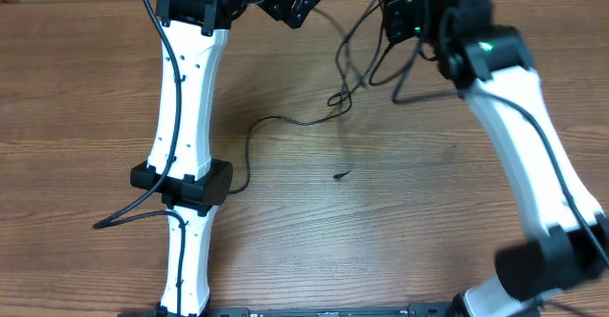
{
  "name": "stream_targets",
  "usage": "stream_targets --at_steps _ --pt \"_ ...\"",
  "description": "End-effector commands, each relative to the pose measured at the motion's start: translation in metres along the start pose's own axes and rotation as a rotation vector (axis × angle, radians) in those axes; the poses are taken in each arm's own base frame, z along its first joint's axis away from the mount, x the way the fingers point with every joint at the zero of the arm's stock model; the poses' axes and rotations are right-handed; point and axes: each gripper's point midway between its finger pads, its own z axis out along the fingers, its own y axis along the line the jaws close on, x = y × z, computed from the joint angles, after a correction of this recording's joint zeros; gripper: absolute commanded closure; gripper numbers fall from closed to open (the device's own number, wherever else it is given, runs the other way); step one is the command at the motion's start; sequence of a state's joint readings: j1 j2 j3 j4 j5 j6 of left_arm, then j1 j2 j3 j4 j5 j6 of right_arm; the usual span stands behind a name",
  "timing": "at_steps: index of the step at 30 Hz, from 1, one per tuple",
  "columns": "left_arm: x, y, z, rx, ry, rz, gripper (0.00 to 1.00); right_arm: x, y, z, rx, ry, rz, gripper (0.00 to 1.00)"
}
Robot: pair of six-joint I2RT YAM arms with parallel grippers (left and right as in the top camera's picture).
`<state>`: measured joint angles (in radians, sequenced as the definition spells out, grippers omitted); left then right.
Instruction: Untangle cables
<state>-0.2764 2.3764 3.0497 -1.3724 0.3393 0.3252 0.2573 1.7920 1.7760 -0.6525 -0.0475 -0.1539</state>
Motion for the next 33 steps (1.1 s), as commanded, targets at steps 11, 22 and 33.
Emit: stream_targets --at_steps 11,22,33 --pt "-0.039 -0.016 -0.081 -0.031 -0.141 0.066 0.00 0.241 -0.023 0.024 0.417 0.881 0.560 0.96" --pt "-0.031 -0.020 -0.081 -0.017 -0.112 0.054 0.00 0.280 -0.036 -0.068 0.800 1.162 0.662 0.09" --pt "-0.023 -0.023 -0.080 -0.005 -0.078 0.041 0.00 0.264 -0.034 -0.027 0.563 1.076 0.469 0.06"
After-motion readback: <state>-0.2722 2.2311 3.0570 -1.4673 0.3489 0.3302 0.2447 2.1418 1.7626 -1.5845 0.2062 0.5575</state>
